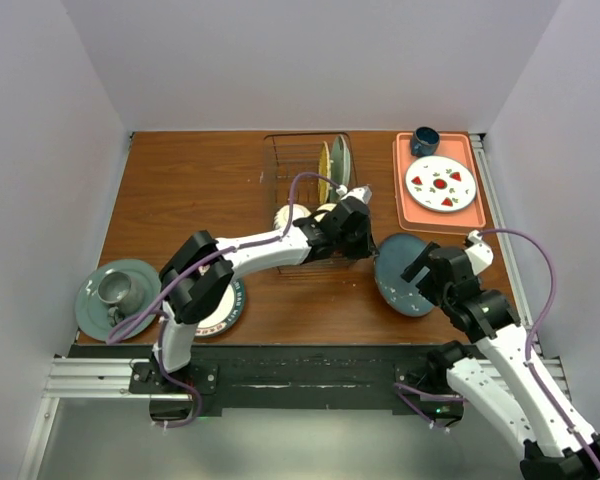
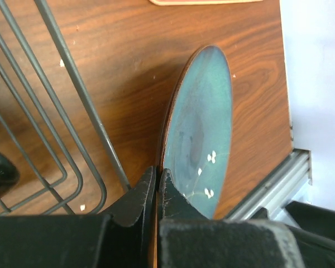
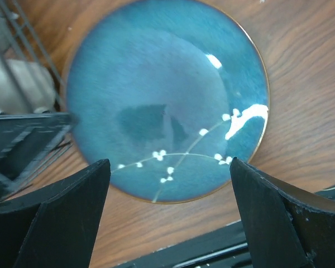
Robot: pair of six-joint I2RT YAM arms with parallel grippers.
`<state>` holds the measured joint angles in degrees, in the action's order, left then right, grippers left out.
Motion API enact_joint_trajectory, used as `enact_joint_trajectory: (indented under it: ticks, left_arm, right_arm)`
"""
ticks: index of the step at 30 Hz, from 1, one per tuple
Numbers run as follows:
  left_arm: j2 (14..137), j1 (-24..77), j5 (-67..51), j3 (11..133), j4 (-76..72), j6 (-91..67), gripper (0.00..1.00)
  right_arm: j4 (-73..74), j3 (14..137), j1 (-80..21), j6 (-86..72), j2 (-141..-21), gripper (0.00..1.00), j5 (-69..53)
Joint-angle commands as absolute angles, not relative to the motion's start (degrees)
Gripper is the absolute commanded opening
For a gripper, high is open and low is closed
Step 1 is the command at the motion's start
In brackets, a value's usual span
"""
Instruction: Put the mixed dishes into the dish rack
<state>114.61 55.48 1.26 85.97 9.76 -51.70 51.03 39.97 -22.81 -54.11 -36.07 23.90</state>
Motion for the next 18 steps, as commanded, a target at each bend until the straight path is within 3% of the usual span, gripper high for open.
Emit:
enact_joint_trajectory:
  ticks: [1, 18]
  left_arm:
    - [114.96, 50.02, 1.94, 87.18, 8.71, -53.17, 0.00]
    - [123.13, 44.48, -0.18, 96.22, 10.80, -51.42, 0.00]
  right_arm:
    - [44.39, 37.09, -22.67, -60.72, -37.52, 0.93, 23.20]
    - [46.23, 32.26, -20.92, -73.39, -44.91, 0.94, 36.65]
